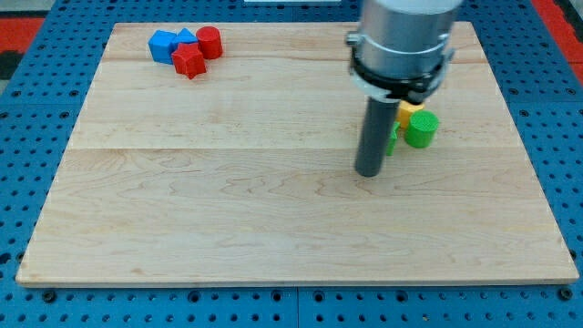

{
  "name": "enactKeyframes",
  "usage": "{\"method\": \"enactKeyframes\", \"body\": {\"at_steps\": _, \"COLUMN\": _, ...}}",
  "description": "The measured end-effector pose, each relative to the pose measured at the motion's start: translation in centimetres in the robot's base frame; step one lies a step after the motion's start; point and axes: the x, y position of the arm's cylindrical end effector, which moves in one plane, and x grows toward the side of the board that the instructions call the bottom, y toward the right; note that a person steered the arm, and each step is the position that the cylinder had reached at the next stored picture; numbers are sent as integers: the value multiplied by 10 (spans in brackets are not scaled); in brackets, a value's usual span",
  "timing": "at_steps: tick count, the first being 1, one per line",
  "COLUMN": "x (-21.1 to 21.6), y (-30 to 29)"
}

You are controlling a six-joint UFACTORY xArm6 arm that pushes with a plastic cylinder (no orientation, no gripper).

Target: Move the arm diagonal to the blue cube

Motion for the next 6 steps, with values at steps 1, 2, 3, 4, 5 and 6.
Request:
{"method": "enactKeyframes", "body": {"at_steps": 1, "x": 3, "y": -60}}
{"method": "enactKeyframes", "body": {"at_steps": 2, "x": -10, "y": -125}}
{"method": "enactKeyframes", "body": {"at_steps": 3, "x": -29, "y": -180}}
{"method": "enactKeyframes", "body": {"at_steps": 4, "x": -69, "y": -220}}
{"method": "enactKeyframes", "body": {"at_steps": 5, "x": -97, "y": -253}}
{"method": "enactKeyframes", "body": {"at_steps": 6, "x": -116, "y": -282}}
